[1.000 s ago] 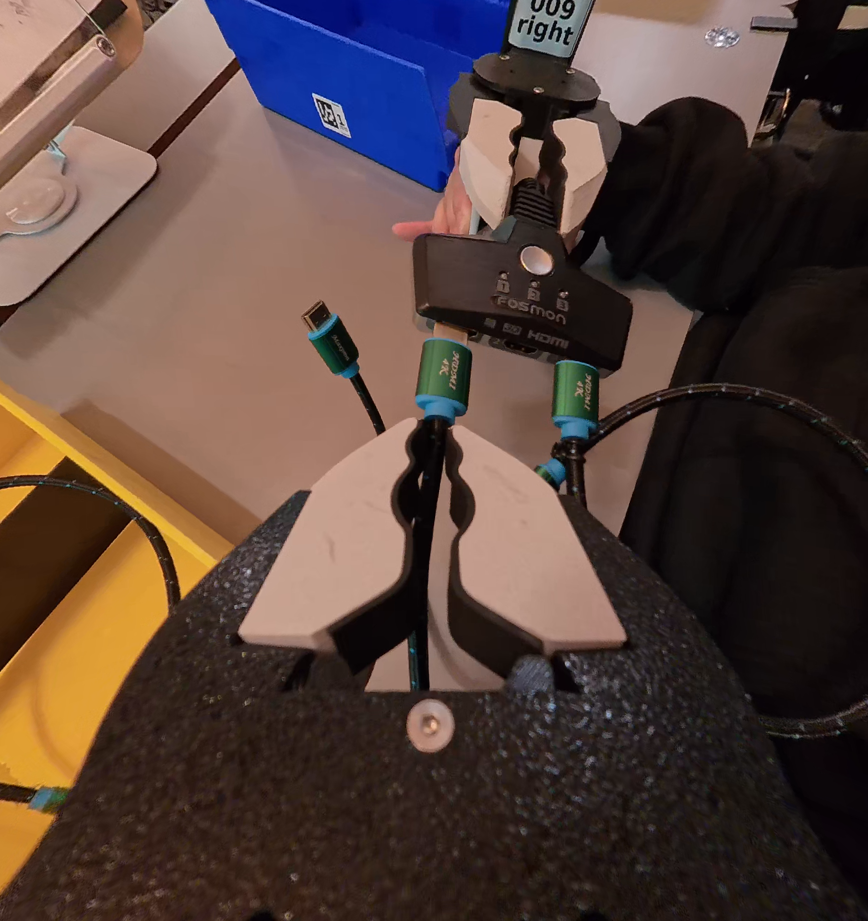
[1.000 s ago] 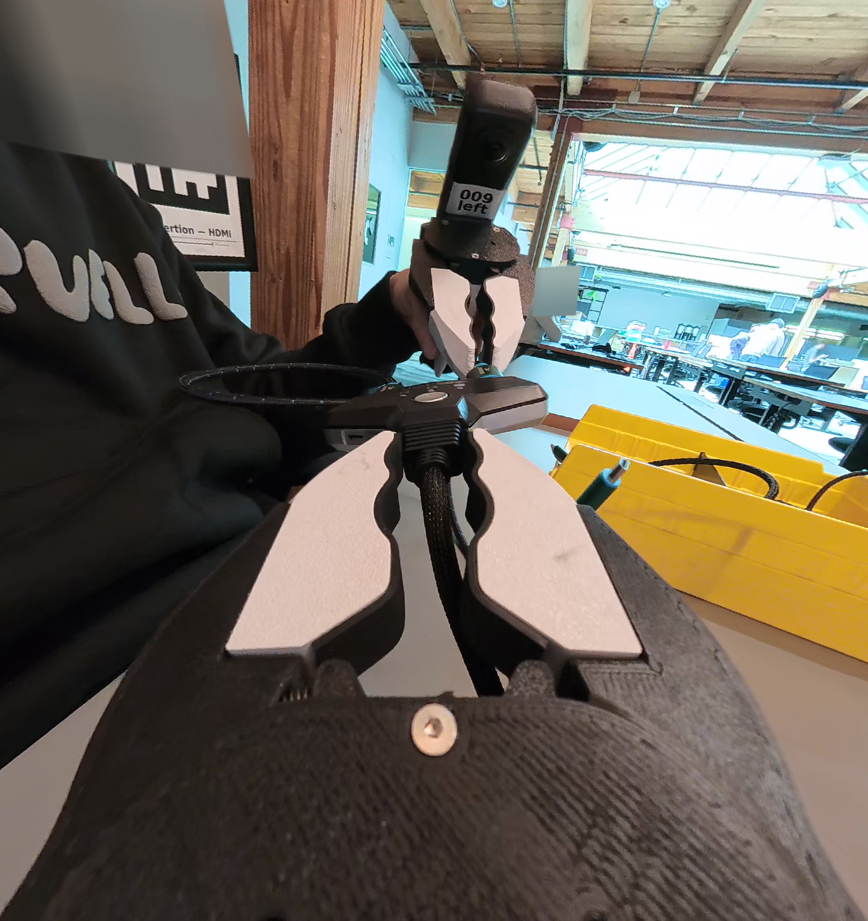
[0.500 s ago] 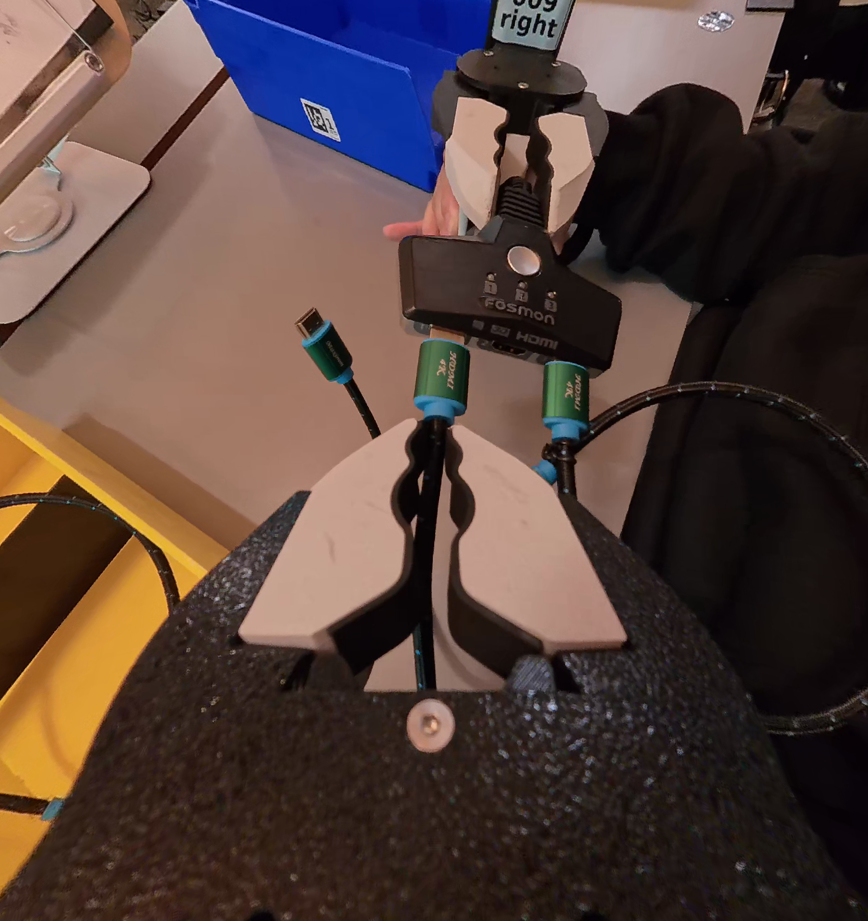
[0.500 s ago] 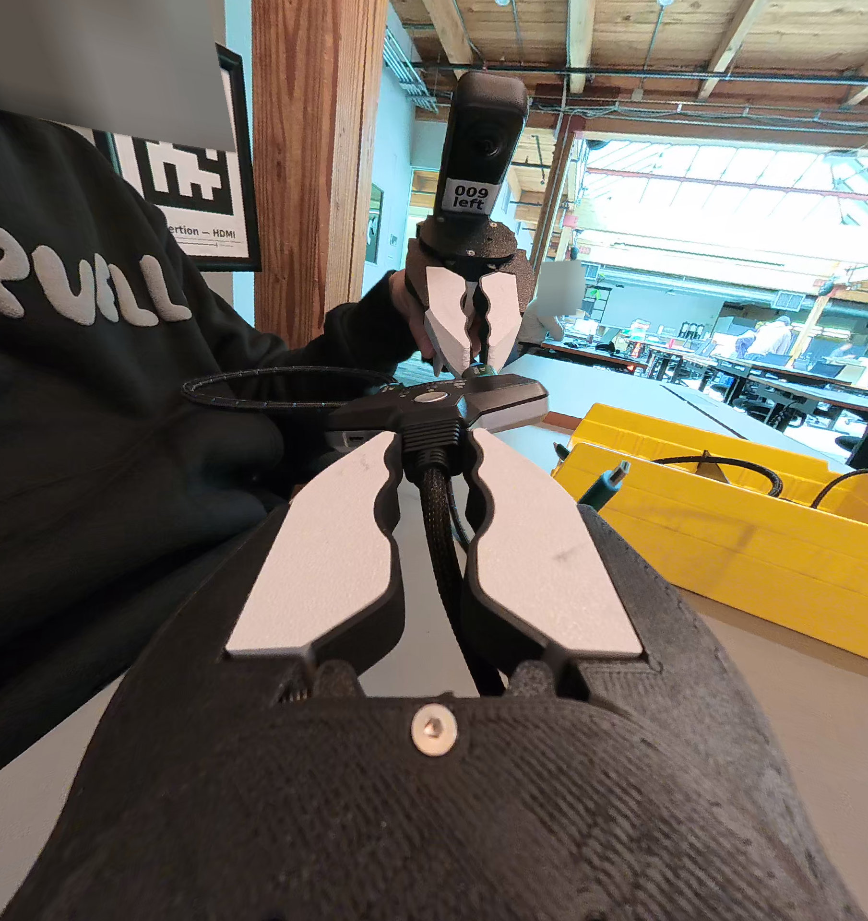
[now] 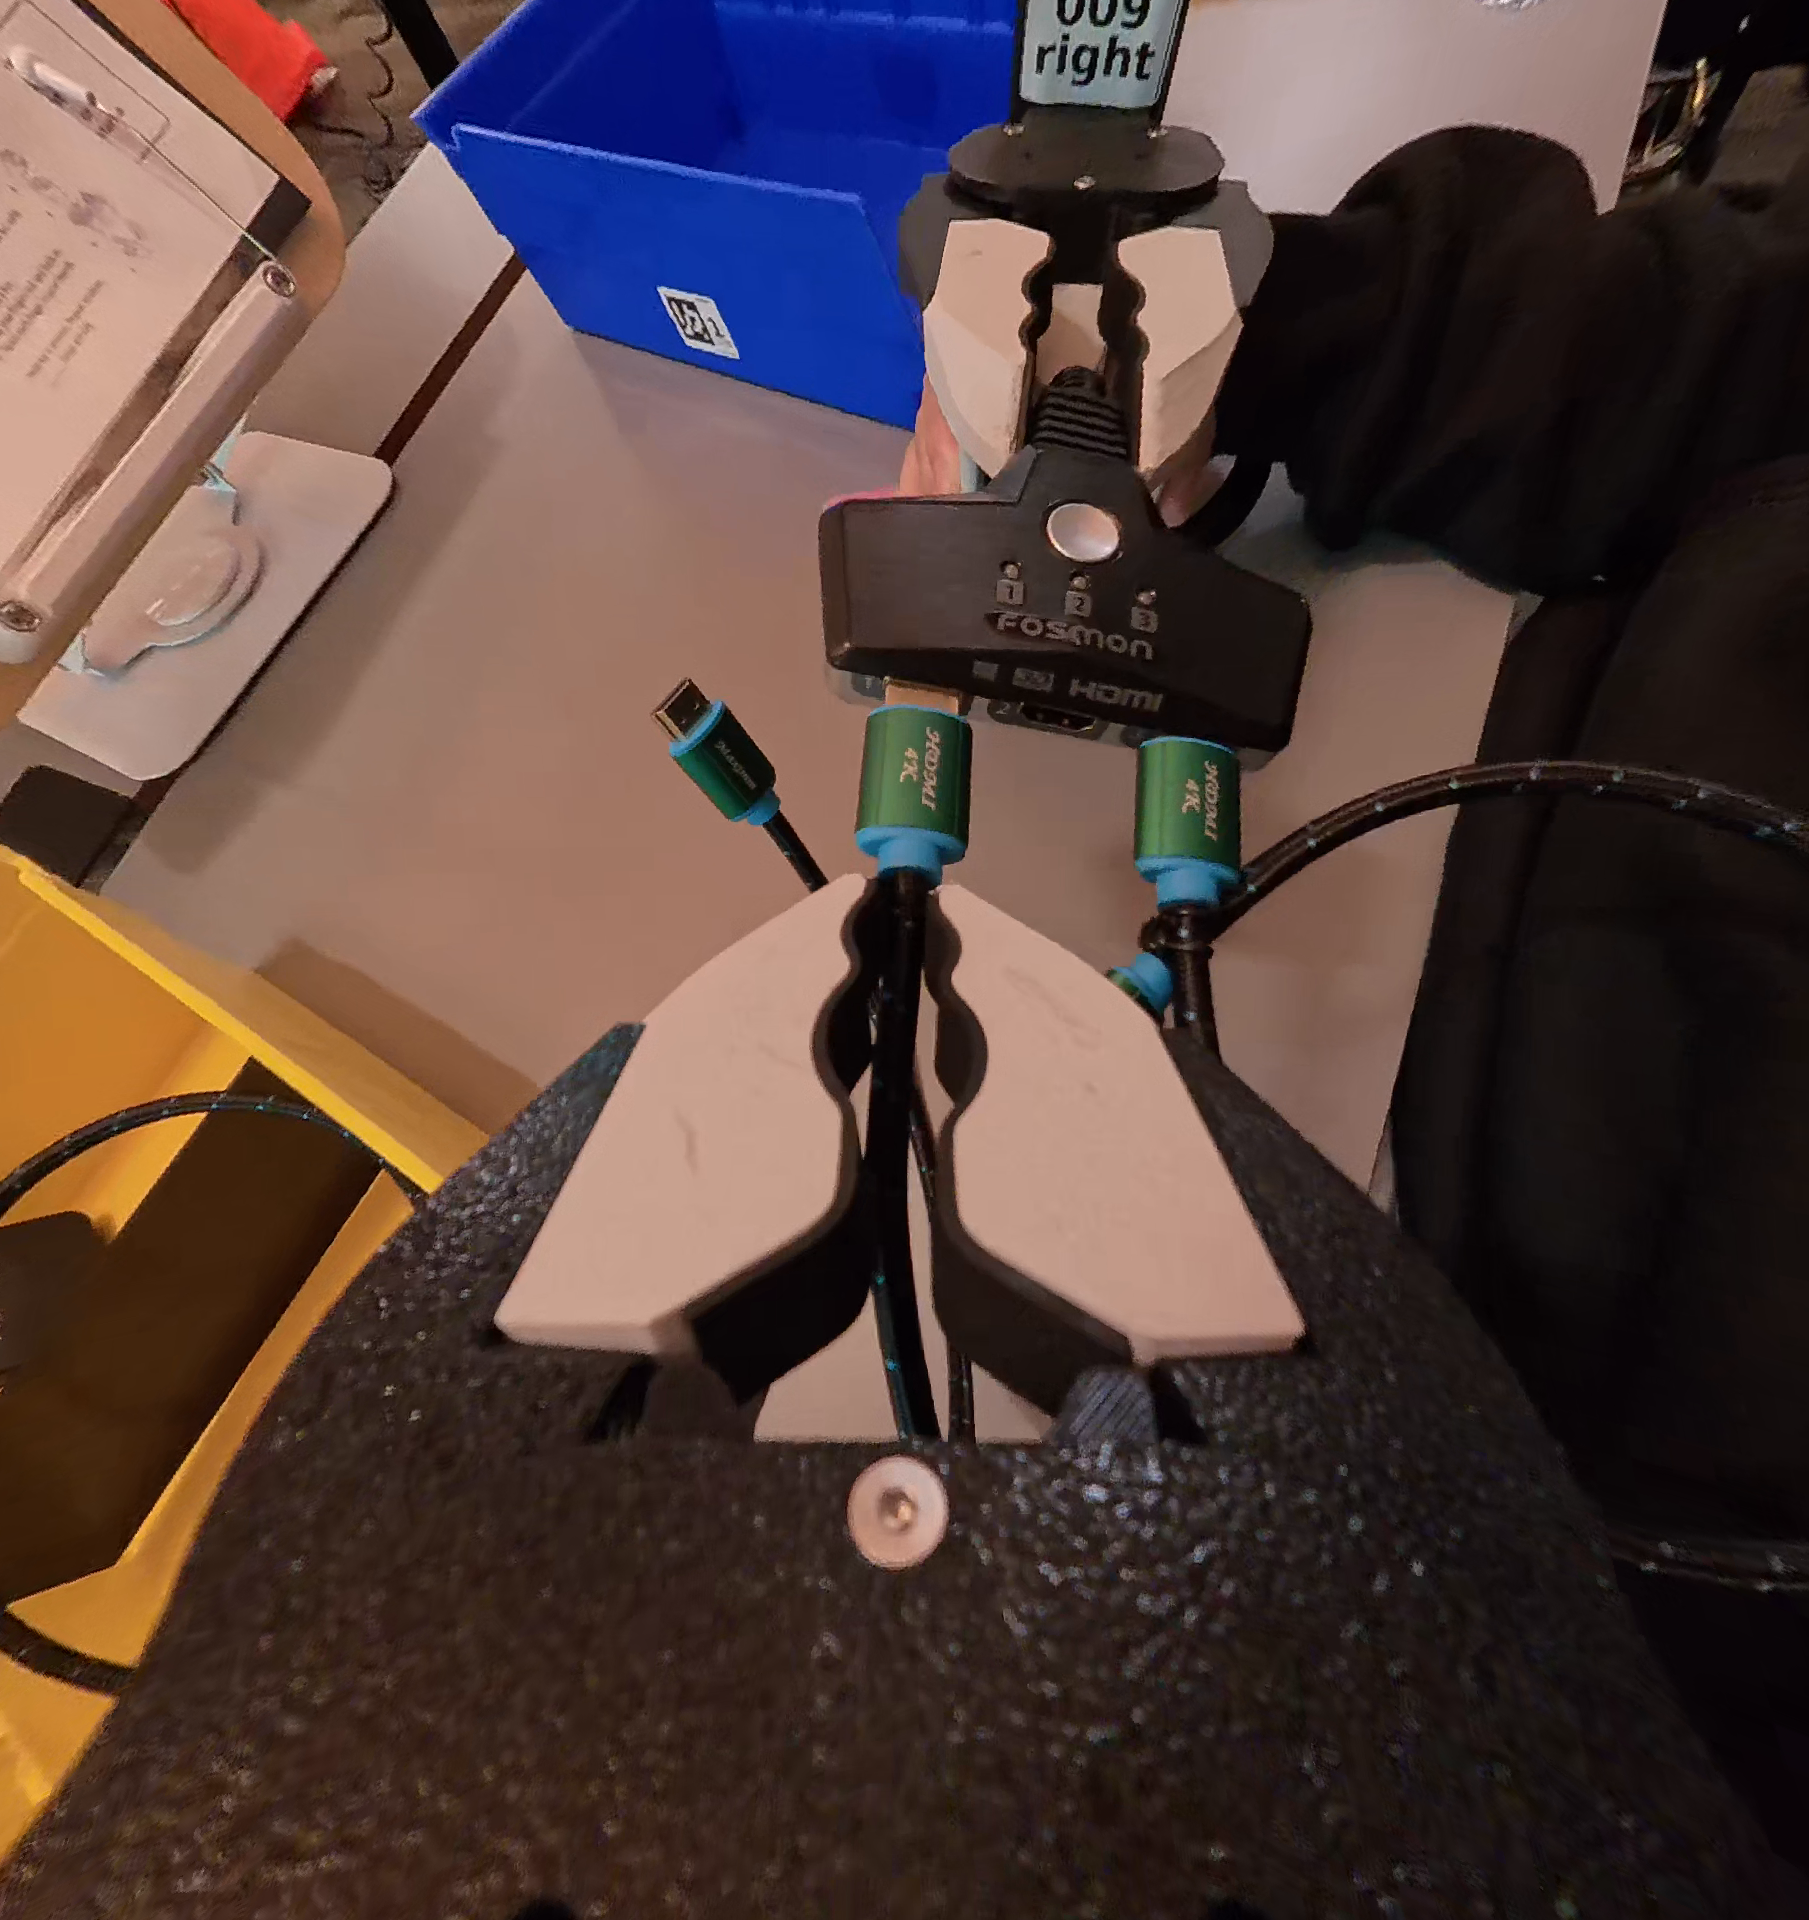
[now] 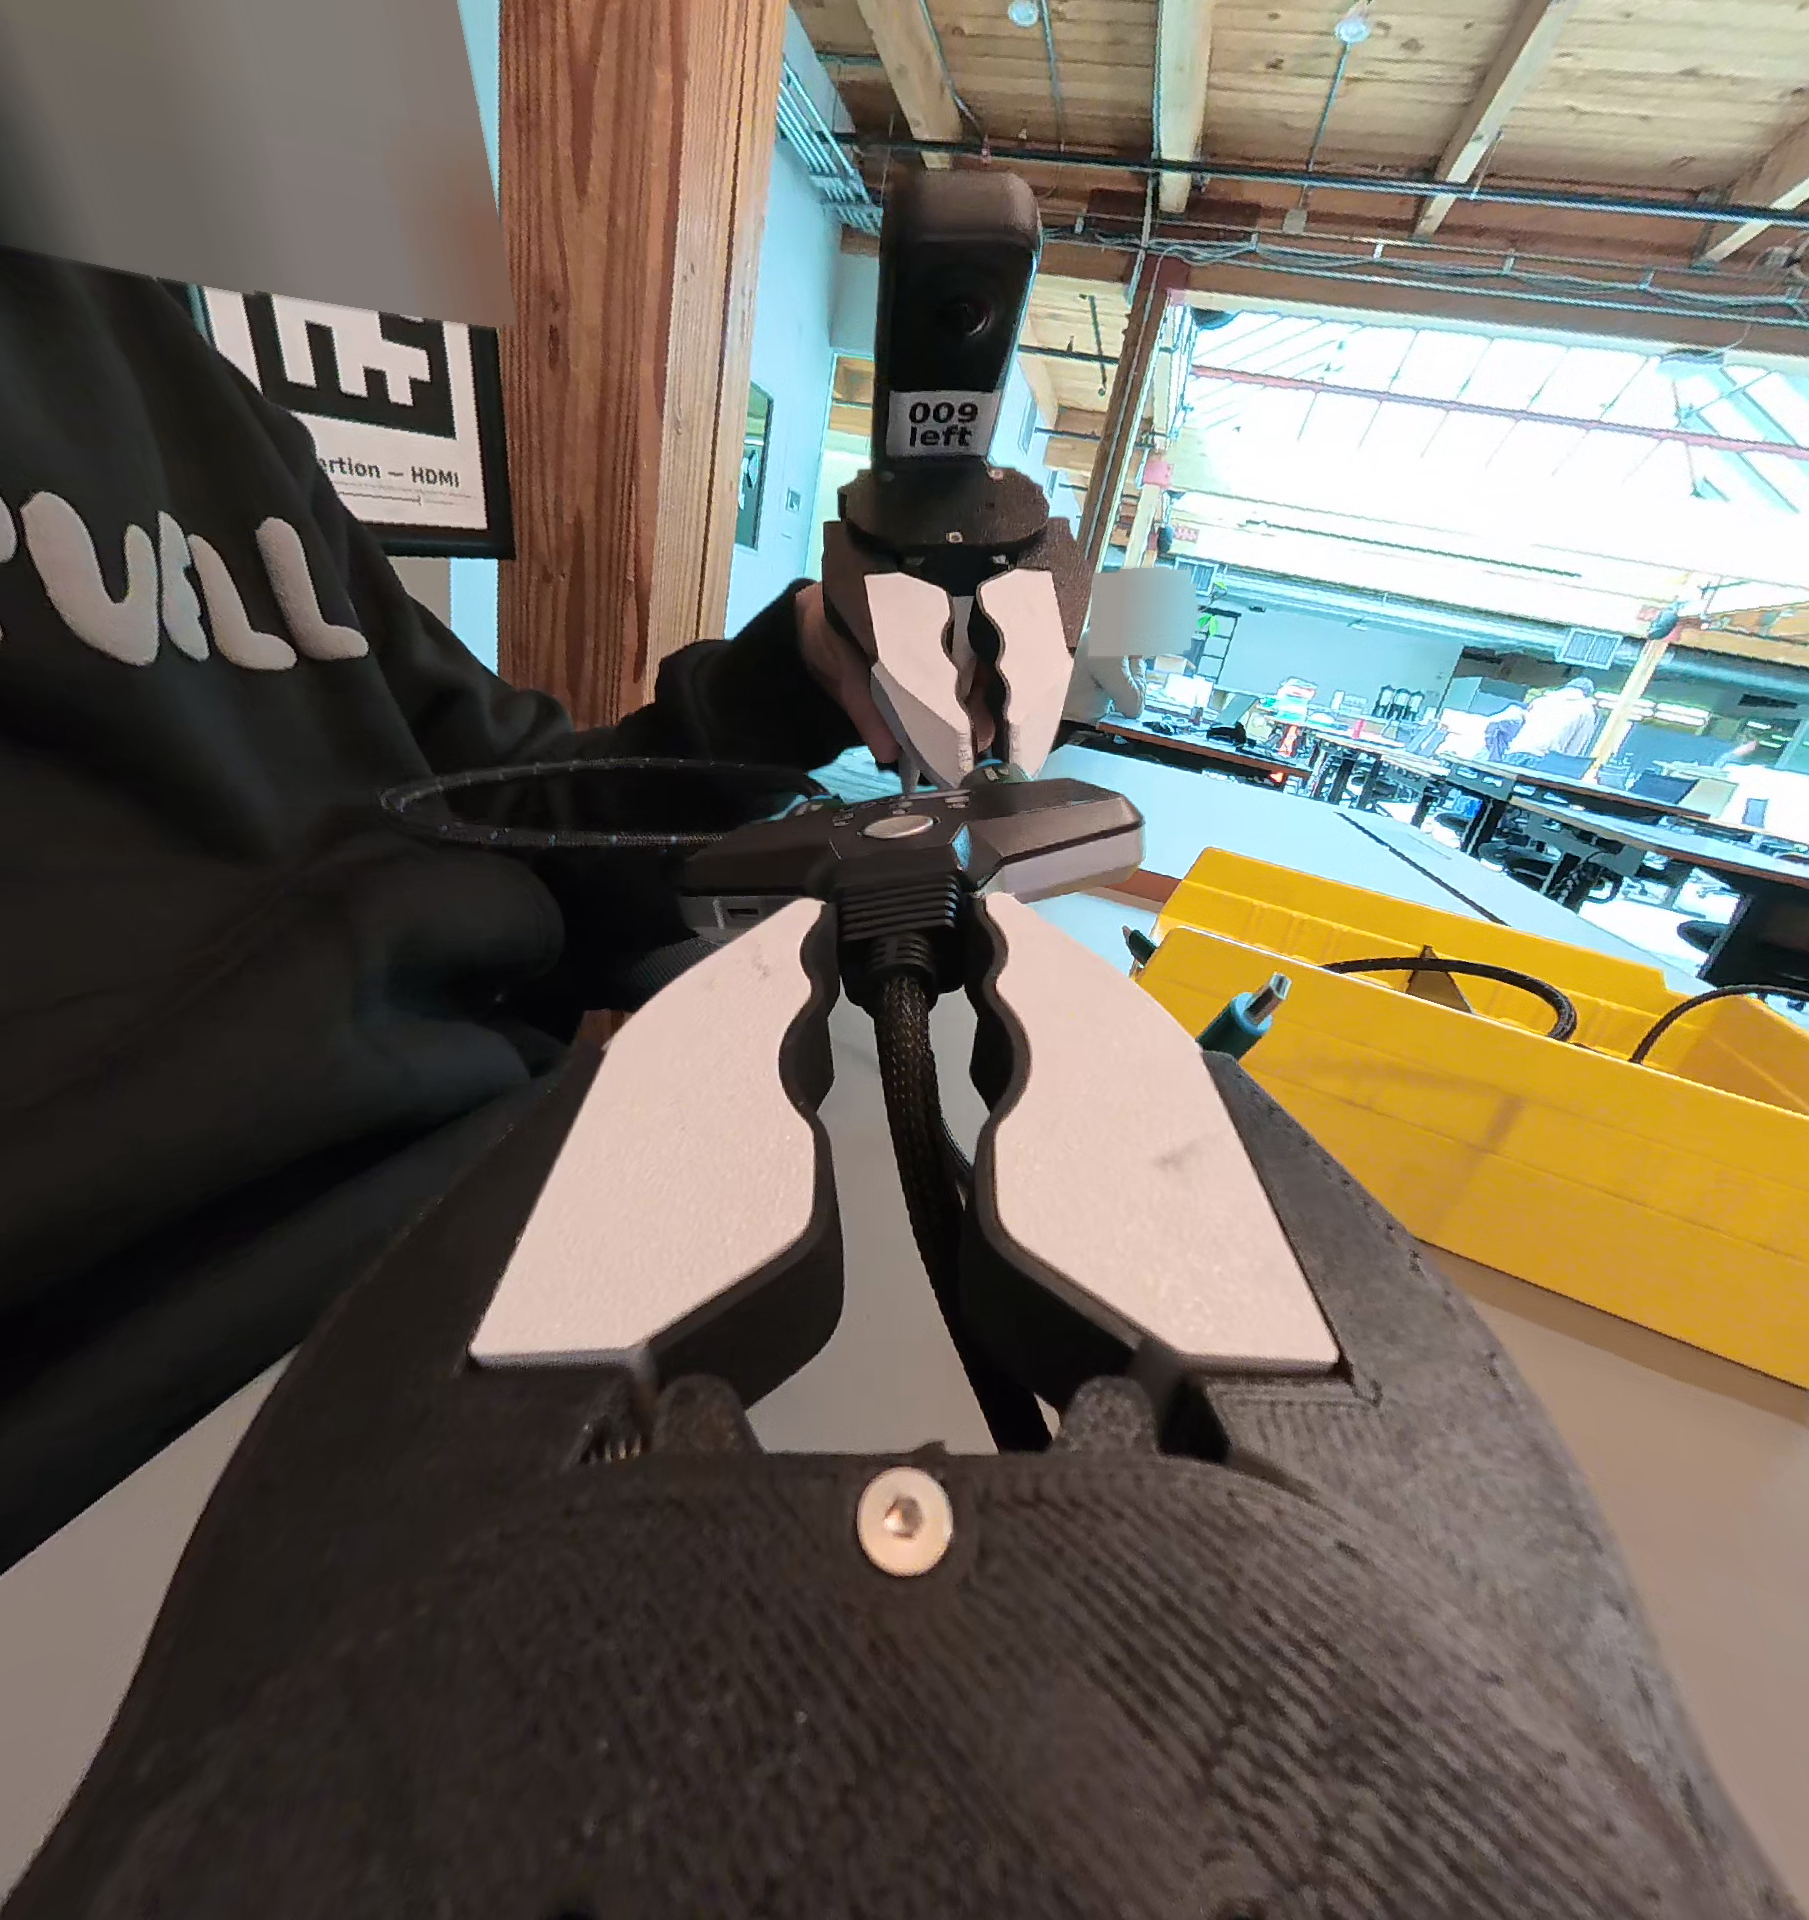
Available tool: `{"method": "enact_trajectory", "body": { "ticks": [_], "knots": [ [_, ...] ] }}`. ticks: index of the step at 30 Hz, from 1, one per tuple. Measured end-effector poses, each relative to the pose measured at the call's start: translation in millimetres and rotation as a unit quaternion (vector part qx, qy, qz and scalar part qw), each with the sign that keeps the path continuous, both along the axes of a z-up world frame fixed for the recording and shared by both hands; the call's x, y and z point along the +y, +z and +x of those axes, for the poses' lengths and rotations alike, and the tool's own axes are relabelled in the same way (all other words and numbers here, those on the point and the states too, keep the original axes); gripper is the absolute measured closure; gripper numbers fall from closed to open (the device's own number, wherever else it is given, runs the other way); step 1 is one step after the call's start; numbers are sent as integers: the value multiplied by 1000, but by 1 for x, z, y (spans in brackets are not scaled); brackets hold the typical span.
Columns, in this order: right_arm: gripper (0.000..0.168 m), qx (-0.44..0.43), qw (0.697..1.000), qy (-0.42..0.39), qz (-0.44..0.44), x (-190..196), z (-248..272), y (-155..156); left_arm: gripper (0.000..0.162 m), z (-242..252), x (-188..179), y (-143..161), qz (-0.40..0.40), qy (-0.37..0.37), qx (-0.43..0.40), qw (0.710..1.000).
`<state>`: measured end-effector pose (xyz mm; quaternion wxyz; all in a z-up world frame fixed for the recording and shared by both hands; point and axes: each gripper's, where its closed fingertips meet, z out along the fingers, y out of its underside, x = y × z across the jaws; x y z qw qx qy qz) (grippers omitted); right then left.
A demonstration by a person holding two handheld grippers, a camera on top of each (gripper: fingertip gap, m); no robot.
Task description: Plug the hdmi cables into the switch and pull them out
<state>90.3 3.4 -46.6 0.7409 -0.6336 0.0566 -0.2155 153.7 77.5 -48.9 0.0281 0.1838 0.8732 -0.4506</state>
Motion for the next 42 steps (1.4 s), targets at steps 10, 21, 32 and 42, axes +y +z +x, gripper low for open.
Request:
{"method": "enact_trajectory", "body": {
  "ticks": [10,21,32,42],
  "knots": [
    [145,5,1000,7,5,2,0,0,155,-1,1,1,-1,-5,-8,1000],
    [145,-31,998,13,45,-5,-8,17,155,-7,-8,21,-117,-63,-3,991],
    [145,-37,998,16,46,-6,-10,19,144,-13,-9,28,-154,-81,6,985],
    [145,-34,999,16,36,-3,-9,15,136,-14,-7,23,-129,-78,10,989]
  ]
}}
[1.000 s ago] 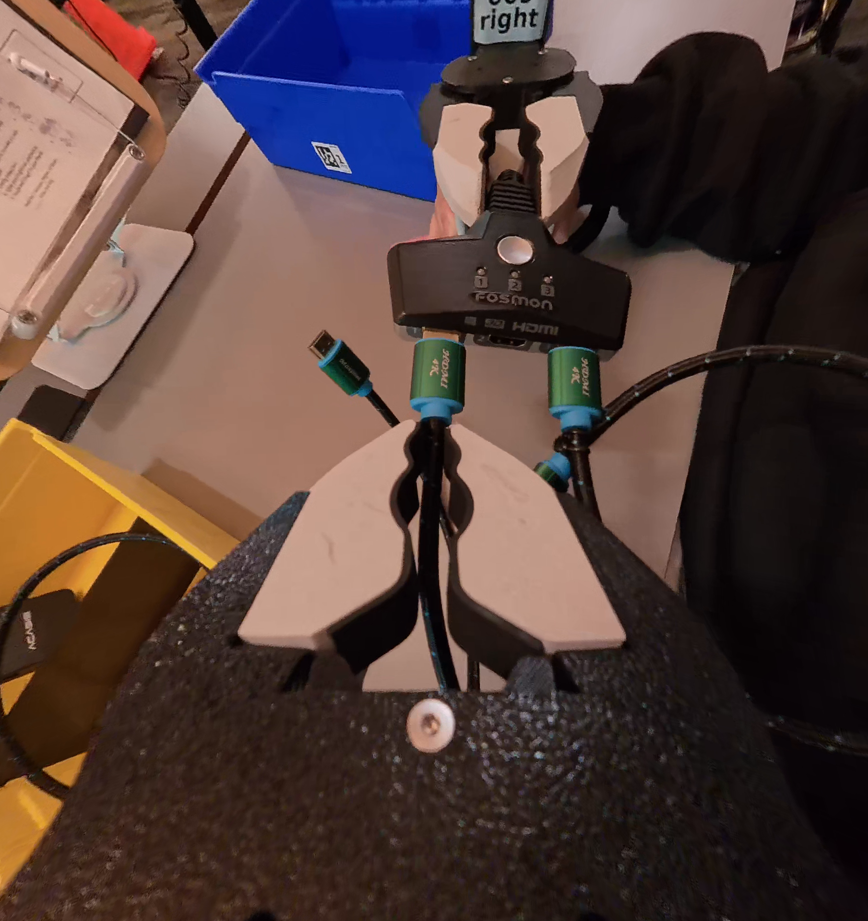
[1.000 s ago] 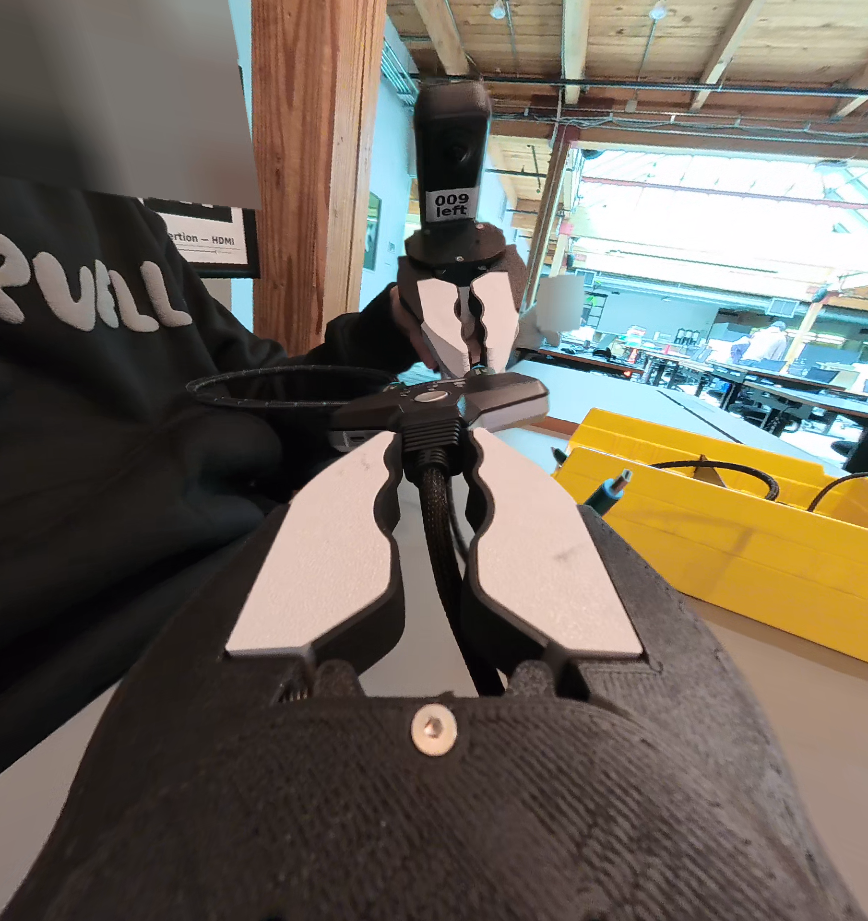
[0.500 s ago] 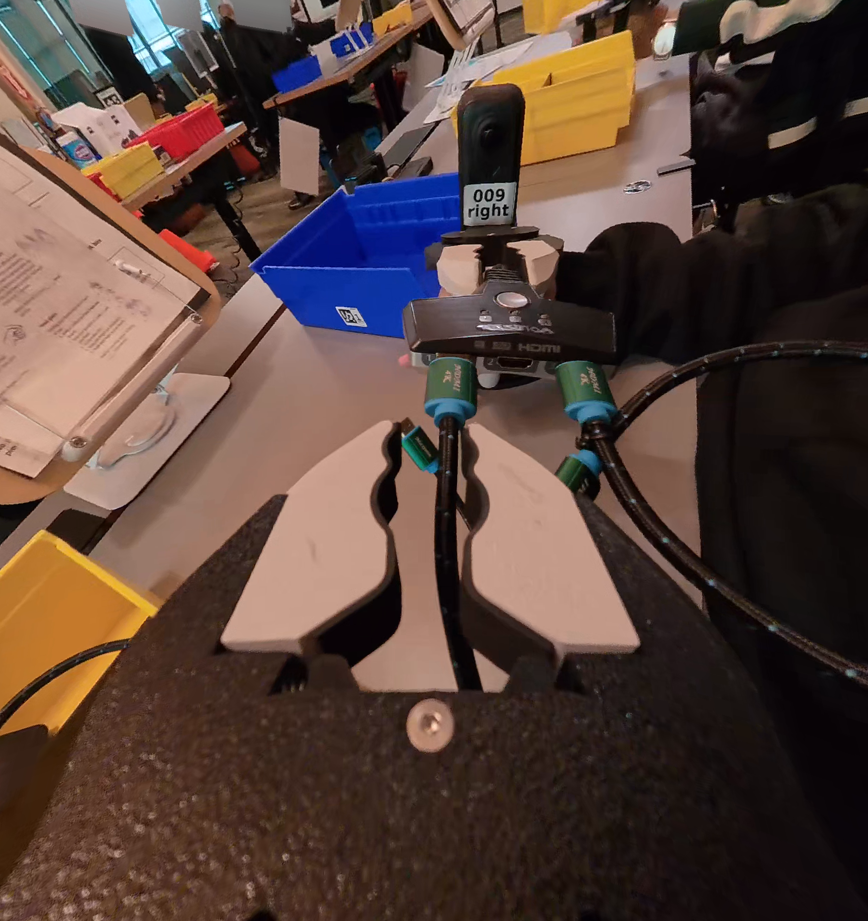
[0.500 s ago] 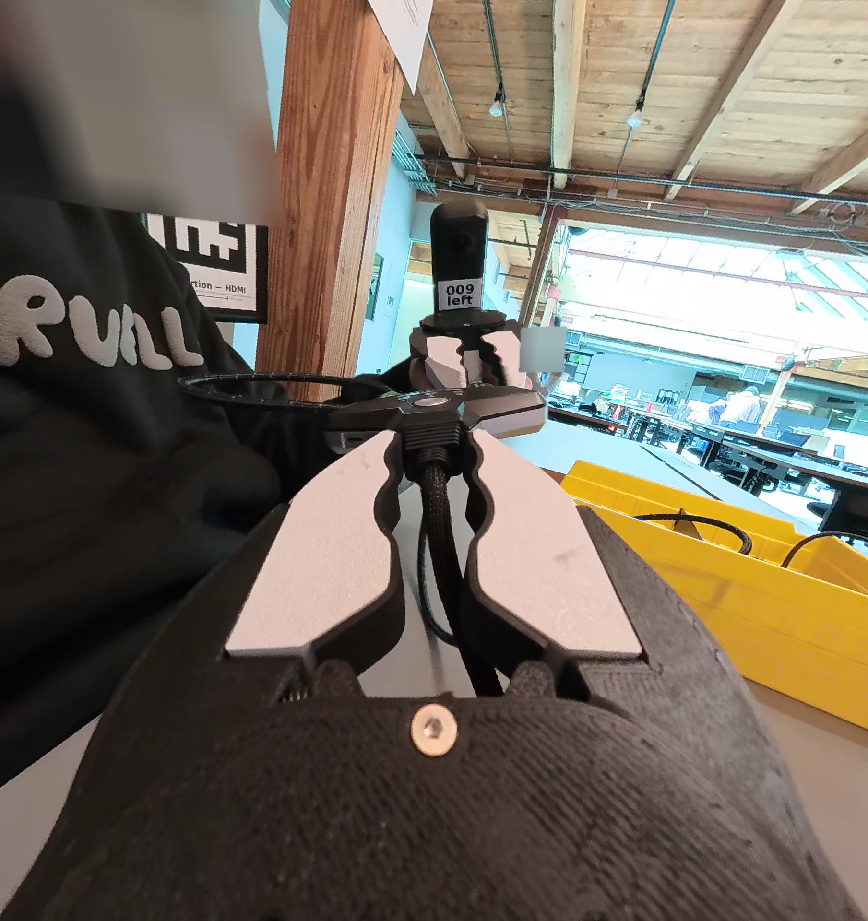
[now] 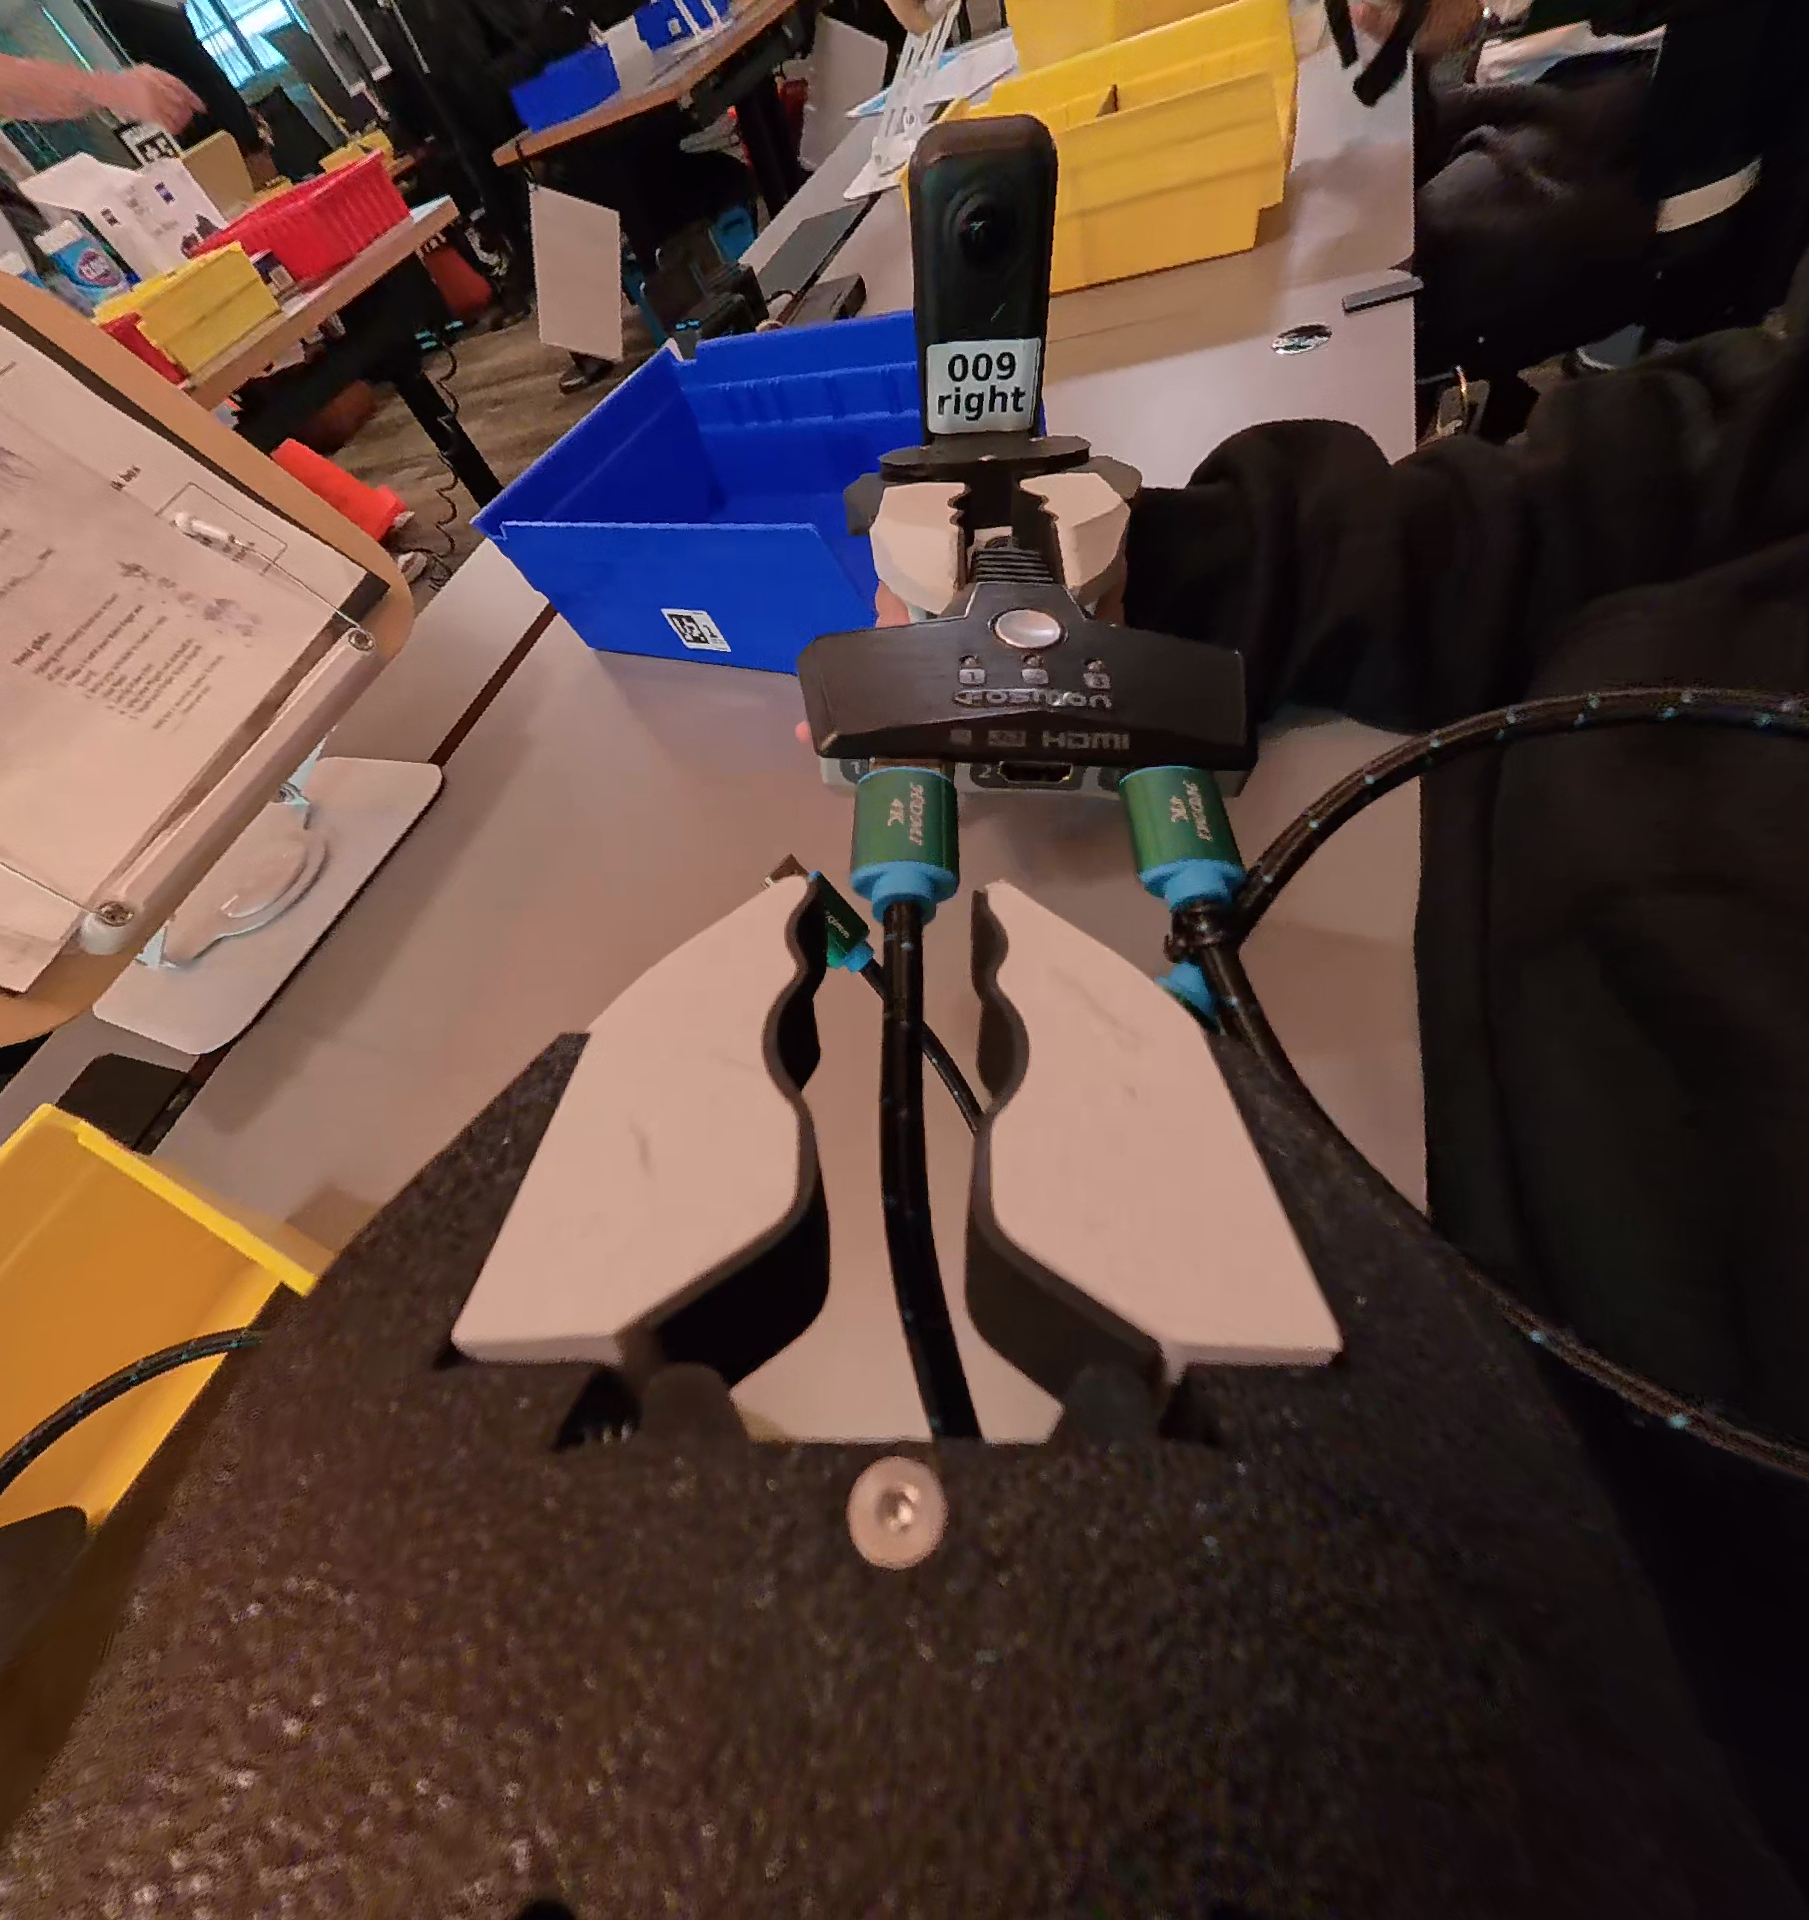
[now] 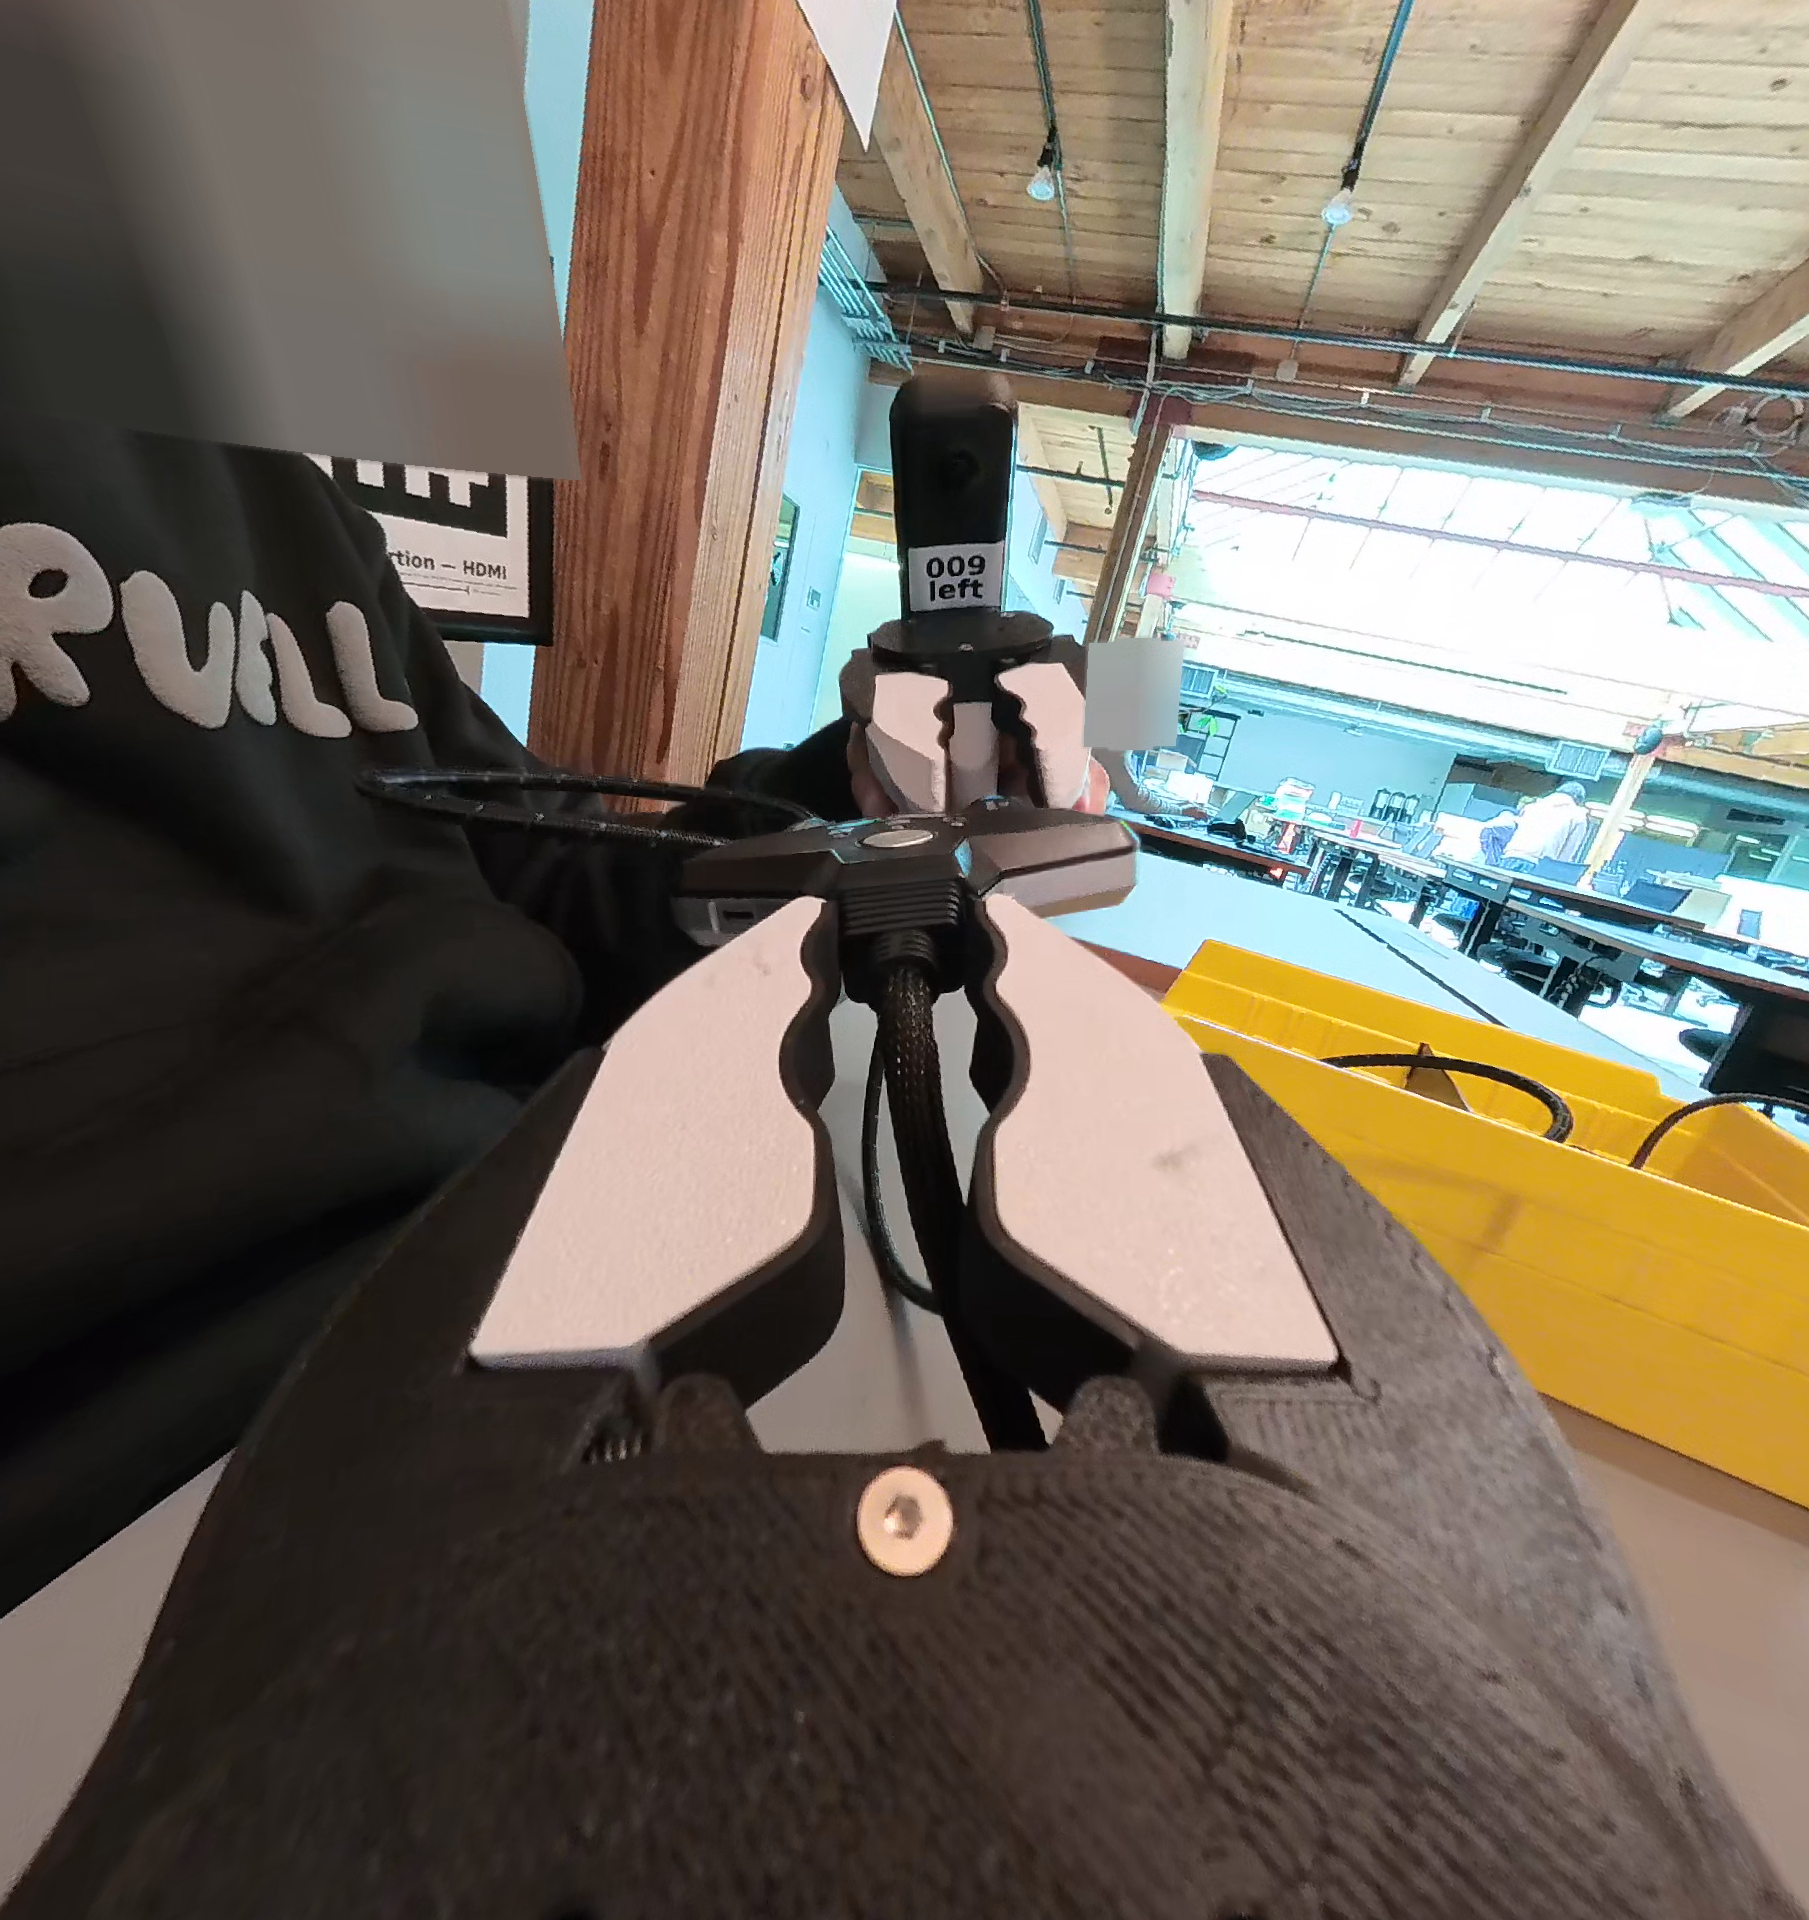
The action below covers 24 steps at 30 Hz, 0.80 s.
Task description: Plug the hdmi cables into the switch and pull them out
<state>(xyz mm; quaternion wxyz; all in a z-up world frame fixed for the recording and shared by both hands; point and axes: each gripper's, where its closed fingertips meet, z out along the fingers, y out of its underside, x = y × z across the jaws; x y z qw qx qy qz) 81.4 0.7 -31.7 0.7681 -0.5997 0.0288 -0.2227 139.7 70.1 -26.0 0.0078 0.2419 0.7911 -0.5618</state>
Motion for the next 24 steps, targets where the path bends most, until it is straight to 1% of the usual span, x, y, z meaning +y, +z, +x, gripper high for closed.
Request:
{"method": "enact_trajectory", "body": {
  "ticks": [4,6,10,15,18,21,24],
  "knots": [
    [145,2,1000,3,-7,3,0,-2,137,1,-2,-7,22,9,-13,1000],
    [145,4,1000,4,-11,5,1,-4,142,-1,-2,-13,36,5,-24,999],
    [145,-1,1000,1,-9,4,0,-2,142,-1,-5,-10,21,3,-29,999],
    [145,-2,1000,-4,-14,5,2,-3,142,0,-4,-11,25,1,-17,1000],
    [145,9,998,-30,-55,7,10,-16,142,8,-3,-15,45,22,-42,998],
    [145,23,994,-45,-100,15,16,-29,142,16,3,-26,78,29,-95,992],
    [145,21,995,-40,-92,15,15,-25,142,16,3,-25,78,26,-80,993]
  ]
}}
